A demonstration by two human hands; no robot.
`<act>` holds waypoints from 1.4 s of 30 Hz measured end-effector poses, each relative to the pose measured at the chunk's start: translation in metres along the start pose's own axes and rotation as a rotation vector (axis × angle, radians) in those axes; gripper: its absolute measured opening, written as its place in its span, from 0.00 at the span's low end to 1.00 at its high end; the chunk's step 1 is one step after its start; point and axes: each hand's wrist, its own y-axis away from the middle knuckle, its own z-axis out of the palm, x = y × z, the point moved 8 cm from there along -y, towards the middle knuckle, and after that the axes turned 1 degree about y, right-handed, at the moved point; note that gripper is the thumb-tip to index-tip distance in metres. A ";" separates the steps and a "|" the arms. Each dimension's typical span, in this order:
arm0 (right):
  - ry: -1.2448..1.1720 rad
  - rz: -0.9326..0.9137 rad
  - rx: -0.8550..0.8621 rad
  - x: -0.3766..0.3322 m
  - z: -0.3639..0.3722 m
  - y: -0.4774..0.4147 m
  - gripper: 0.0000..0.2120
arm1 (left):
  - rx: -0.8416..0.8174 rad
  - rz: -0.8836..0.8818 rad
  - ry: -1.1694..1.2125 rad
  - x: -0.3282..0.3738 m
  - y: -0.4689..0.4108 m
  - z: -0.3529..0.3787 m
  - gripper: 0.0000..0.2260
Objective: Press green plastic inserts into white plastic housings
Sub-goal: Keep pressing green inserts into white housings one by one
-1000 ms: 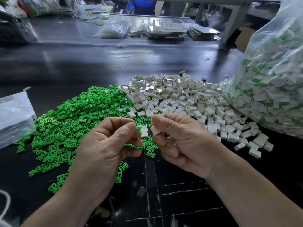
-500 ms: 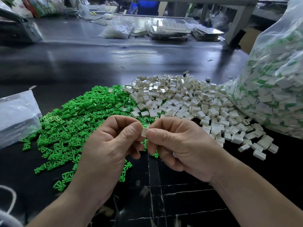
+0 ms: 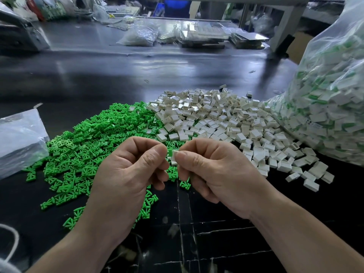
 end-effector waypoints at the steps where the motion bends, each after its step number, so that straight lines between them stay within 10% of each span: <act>1: 0.005 -0.009 -0.003 -0.001 0.000 0.000 0.06 | 0.005 0.006 -0.021 0.000 0.000 0.000 0.06; 21: -0.158 0.089 -0.144 -0.005 0.010 0.006 0.08 | -0.304 -0.429 0.569 -0.011 0.011 0.037 0.14; 42: -0.246 0.065 -0.149 -0.008 0.018 0.006 0.08 | -0.282 -0.299 0.557 -0.007 0.011 0.039 0.14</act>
